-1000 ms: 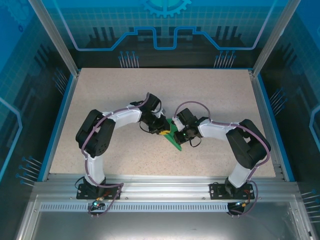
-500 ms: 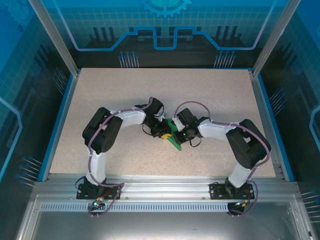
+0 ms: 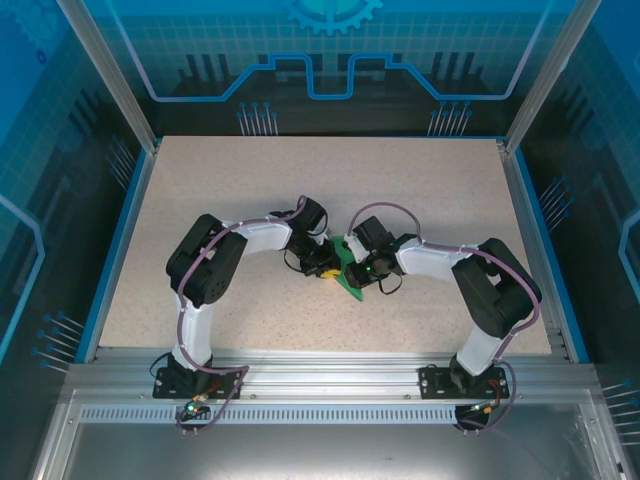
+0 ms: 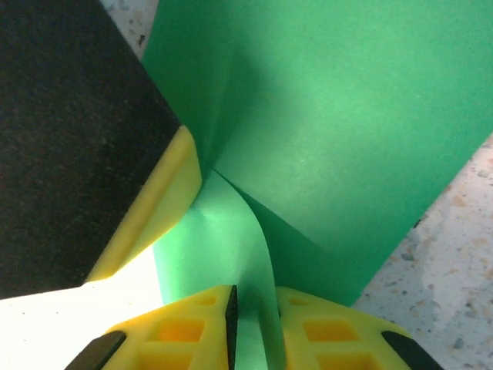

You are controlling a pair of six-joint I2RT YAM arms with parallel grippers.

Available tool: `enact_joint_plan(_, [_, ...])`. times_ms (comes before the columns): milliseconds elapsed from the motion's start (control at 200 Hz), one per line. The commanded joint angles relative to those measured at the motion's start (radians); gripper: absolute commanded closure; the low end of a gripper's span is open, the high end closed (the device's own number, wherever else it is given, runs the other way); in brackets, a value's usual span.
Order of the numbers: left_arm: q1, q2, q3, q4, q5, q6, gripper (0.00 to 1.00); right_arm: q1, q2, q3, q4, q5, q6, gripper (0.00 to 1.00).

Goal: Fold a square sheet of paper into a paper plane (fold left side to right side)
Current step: Third fold the triangle at the center of the table.

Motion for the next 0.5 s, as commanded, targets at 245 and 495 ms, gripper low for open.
enact_joint_plan(245, [-0.008,0.045,-0.062,-0.054,-0.089,0.017,0.86,-0.075,-0.177,0.028,-0.143,-0.103,0.024,0.57])
enact_joint_plan(495, [-0.007,0.045,-0.057,-0.056,-0.095,0.016,0.86,-0.065,-0.162,-0.013,-0.075,-0.349,0.099,0.62])
